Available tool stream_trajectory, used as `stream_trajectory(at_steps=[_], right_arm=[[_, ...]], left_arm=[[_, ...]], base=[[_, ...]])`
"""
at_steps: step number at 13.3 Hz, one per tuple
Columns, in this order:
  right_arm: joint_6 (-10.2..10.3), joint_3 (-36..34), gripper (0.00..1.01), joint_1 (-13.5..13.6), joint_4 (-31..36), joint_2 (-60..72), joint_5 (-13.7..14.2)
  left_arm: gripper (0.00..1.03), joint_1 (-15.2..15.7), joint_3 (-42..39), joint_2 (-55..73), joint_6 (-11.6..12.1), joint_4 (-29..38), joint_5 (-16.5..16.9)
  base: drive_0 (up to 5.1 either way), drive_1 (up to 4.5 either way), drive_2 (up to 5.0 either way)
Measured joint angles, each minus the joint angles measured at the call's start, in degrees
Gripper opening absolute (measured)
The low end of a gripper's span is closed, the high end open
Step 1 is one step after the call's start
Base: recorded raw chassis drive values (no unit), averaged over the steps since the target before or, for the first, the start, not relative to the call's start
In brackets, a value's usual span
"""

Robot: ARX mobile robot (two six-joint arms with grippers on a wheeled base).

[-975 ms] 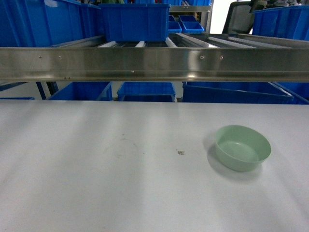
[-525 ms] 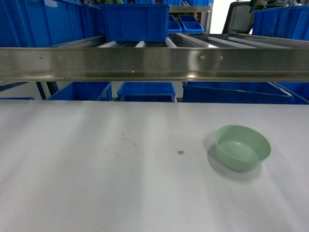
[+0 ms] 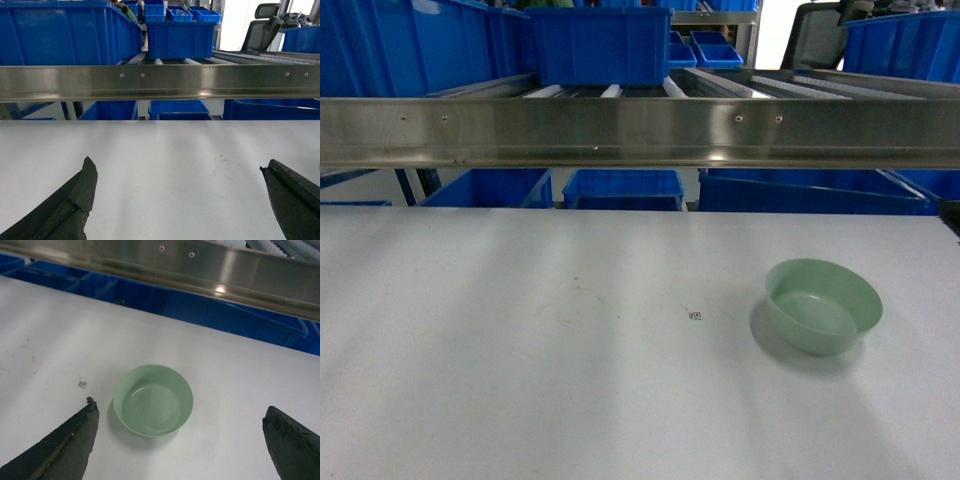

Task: Place green bowl on second shelf with right arm

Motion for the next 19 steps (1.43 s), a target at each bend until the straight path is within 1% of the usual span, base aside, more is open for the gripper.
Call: stream_trajectory(at_steps=[2, 3, 4, 6, 8, 10, 13, 14, 16, 19], right_arm=[[-1.36, 8.76, 0.98, -0.66, -4.94, 9.75, -0.07], [-2.03, 12.96, 0.98, -0.68, -8.44, 14.21, -1.05], [-3.02, 15.69, 0.98, -0.79, -10.67, 17.9, -1.29], [-3.1, 19.61, 0.98, -1.53, -15.45, 23.87, -2.25], [-3.1, 22.16, 0.98, -2.34, -16.33, 28.39, -1.77], [-2.34, 23.98, 0.98, -3.72, -16.83, 31.82, -1.18], [-0.79, 27.63, 0.98, -4.44, -18.93, 36.72, -0.55], [0.13, 29.46, 0.98, -4.44, -20.33, 38.34, -0.77], [1.03, 33.73, 0.98, -4.42, -24.09, 41.4, -1.46], [1.2, 40.72, 0.98, -5.2, -29.73, 46.27, -1.09]], left_arm=[[0.98, 0.0, 0.0, 0.0, 0.0, 0.0, 0.0], [0.98, 0.0, 0.0, 0.0, 0.0, 0.0, 0.0], [0.98, 0.0, 0.0, 0.0, 0.0, 0.0, 0.0], [0.98, 0.0, 0.0, 0.0, 0.0, 0.0, 0.0], [0.98, 0.0, 0.0, 0.0, 0.0, 0.02, 0.0], [0.98, 0.0, 0.0, 0.0, 0.0, -0.02, 0.0], [0.98, 0.0, 0.0, 0.0, 0.0, 0.0, 0.0], [0.98, 0.0, 0.0, 0.0, 0.0, 0.0, 0.0], [0.98, 0.0, 0.0, 0.0, 0.0, 0.0, 0.0], [0.98, 0.0, 0.0, 0.0, 0.0, 0.0, 0.0]], base=[[0.0, 0.0, 0.0], [0.0, 0.0, 0.0], [0.0, 0.0, 0.0], [0.0, 0.0, 0.0], [0.0, 0.0, 0.0], [0.0, 0.0, 0.0], [0.0, 0.0, 0.0], [0.0, 0.0, 0.0], [0.0, 0.0, 0.0], [0.0, 0.0, 0.0]])
